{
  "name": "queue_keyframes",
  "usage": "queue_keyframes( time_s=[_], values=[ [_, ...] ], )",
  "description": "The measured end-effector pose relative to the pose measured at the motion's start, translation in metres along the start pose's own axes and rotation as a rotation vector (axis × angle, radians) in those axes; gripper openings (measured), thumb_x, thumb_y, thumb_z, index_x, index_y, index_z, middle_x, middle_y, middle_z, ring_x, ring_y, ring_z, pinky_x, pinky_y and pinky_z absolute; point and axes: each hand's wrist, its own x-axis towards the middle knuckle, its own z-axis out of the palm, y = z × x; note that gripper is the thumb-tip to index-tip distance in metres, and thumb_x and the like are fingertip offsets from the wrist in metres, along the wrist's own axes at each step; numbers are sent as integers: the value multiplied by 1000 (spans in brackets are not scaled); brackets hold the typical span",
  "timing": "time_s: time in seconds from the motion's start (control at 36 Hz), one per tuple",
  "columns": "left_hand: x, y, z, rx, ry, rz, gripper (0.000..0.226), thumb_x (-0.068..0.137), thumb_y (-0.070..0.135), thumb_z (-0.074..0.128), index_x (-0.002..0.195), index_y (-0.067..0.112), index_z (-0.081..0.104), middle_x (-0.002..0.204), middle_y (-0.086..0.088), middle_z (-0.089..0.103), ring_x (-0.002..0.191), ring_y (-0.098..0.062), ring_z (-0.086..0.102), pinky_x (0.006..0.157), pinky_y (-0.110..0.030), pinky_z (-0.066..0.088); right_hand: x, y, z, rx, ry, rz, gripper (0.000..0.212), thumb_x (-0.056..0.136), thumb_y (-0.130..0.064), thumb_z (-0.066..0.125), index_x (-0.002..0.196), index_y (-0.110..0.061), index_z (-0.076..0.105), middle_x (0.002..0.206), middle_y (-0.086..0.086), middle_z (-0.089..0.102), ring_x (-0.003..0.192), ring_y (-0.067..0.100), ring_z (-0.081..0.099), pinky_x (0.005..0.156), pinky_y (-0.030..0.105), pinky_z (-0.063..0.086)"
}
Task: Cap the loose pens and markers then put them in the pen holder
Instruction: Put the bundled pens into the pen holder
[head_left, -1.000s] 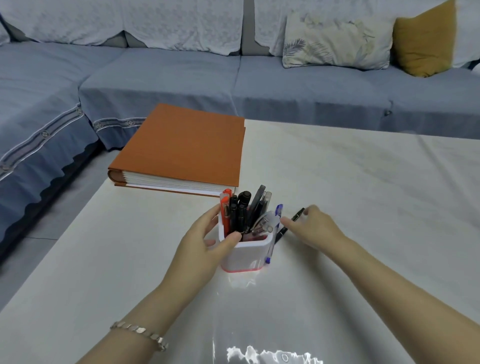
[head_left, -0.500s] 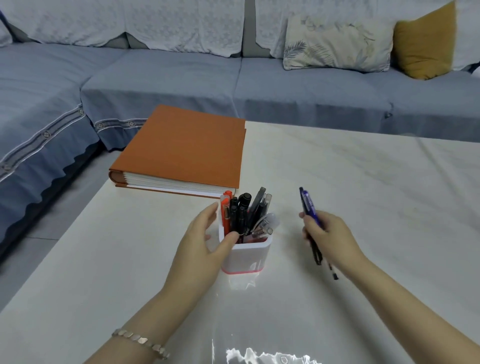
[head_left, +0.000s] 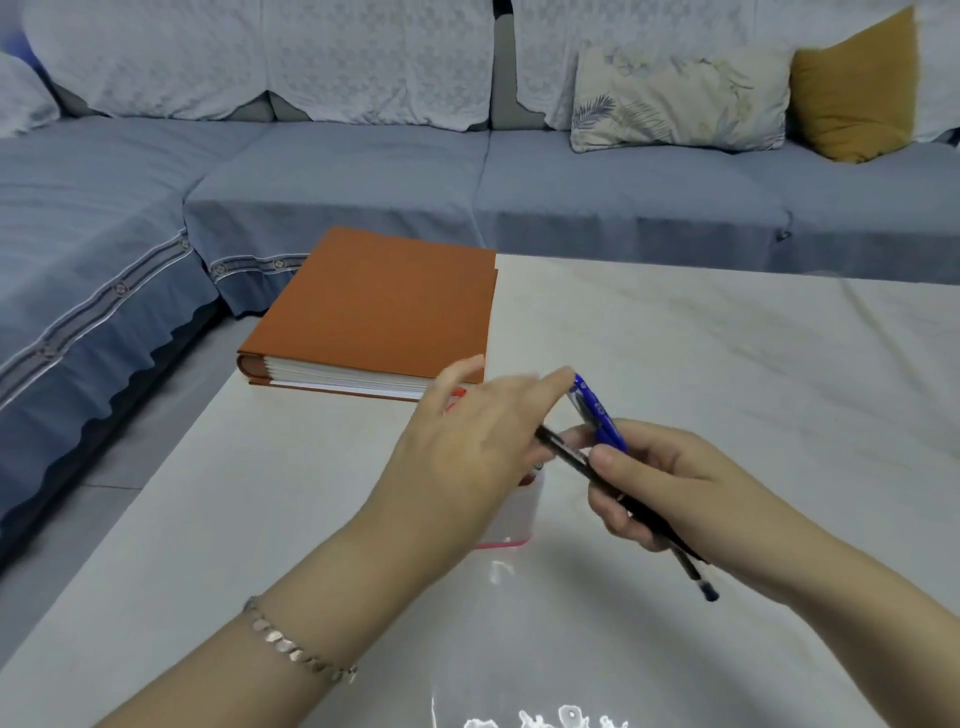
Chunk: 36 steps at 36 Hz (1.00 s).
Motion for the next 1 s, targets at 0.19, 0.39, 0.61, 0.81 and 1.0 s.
queue_keyframes(
  time_s=[0.19, 0.39, 0.61, 0.81, 1.0],
  values=[
    [-20, -9, 5, -115, -114, -256, 31, 84, 21, 36, 111, 24, 50, 76, 4, 52, 71, -16, 40, 63, -24, 24, 8, 1, -17, 32, 550, -68, 33, 96, -31, 34, 81, -18, 61, 57, -2, 50, 45, 6, 39, 38, 12, 28],
    [-25, 3, -3, -851, 148, -665, 23, 93, 41, 30, 76, 34, 44, 50, 13, 44, 48, -4, 36, 51, -23, 33, 13, 10, -7, -41, 542, -210, 28, 99, -18, 27, 97, -34, 50, 61, -4, 61, 52, 4, 51, 51, 13, 40],
    [-16, -2, -3, -1249, 290, -743, 23, 97, 5, 31, 92, 17, 49, 69, 6, 68, 71, -7, 66, 70, -16, 54, 13, 1, 11, 37, 534, -444, 29, 95, 3, 32, 96, -24, 44, 94, 3, 64, 82, 11, 68, 78, 20, 53],
    [-20, 1, 10, -1030, 386, -645, 58, 90, -8, 43, 114, 45, 36, 92, 7, 66, 97, -4, 64, 94, -22, 48, 25, 7, 36, -120, 571, -801, 49, 90, -4, 37, 120, -43, 36, 96, 4, 59, 90, 21, 66, 85, 30, 52],
    [-30, -3, 25, -1005, 340, -604, 91, 87, -13, 44, 113, 72, 26, 97, 18, 65, 107, -1, 61, 91, -19, 48, 49, 51, 48, -430, 543, -598, 44, 86, -6, 43, 112, -42, 45, 94, -9, 61, 90, 3, 57, 81, 10, 44]
  ],
)
